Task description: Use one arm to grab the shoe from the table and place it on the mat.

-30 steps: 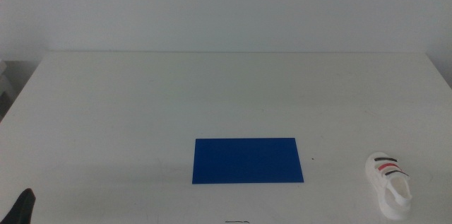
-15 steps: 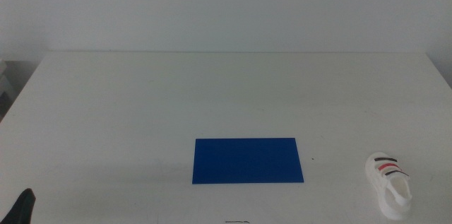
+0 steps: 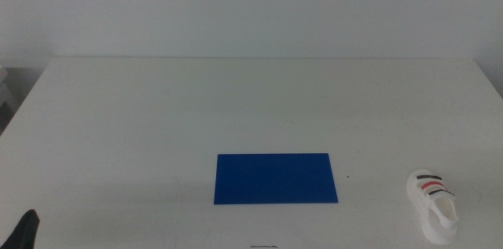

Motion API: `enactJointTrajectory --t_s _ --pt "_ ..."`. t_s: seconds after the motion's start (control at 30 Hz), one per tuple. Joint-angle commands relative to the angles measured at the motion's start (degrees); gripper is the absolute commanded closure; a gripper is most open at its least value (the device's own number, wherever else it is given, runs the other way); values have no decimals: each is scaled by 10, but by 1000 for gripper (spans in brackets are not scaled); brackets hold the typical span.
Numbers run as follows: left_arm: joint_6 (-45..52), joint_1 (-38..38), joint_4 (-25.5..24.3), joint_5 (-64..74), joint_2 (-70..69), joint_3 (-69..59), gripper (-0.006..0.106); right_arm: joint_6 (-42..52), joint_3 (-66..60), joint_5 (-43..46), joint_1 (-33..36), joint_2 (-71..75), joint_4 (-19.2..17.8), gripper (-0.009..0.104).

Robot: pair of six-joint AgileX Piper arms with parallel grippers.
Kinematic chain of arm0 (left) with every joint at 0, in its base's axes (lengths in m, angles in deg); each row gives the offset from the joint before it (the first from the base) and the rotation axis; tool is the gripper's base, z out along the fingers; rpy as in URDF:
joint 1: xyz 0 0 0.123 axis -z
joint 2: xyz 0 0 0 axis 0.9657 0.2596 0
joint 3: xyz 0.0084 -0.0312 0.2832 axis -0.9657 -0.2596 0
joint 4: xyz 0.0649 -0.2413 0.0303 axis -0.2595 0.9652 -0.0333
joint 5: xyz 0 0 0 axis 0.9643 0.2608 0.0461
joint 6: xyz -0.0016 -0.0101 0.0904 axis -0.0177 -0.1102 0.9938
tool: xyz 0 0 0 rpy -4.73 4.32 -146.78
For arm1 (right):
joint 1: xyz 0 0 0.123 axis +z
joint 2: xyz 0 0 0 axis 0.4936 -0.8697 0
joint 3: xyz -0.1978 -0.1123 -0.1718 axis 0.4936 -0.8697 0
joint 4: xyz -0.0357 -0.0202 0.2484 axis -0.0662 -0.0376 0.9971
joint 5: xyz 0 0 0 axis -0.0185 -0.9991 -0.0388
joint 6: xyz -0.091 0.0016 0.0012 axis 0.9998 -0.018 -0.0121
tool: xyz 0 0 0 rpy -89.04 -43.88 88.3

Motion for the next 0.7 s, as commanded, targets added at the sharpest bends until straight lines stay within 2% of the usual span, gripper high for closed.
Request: enactJointTrajectory --t_s 0.0,0.2,0.47,0.67 --pt "-8 2 5 -48 -11 2 7 3 71 1 1 -56 -5 4" --pt "-8 2 5 -48 -11 2 7 1 193 -99 2 -190 -9 4" --pt "-8 2 5 -48 -11 2 7 1 355 -304 2 -408 -6 4" --pt "-8 2 5 -48 -11 2 7 1 402 -322 20 -526 -5 4"
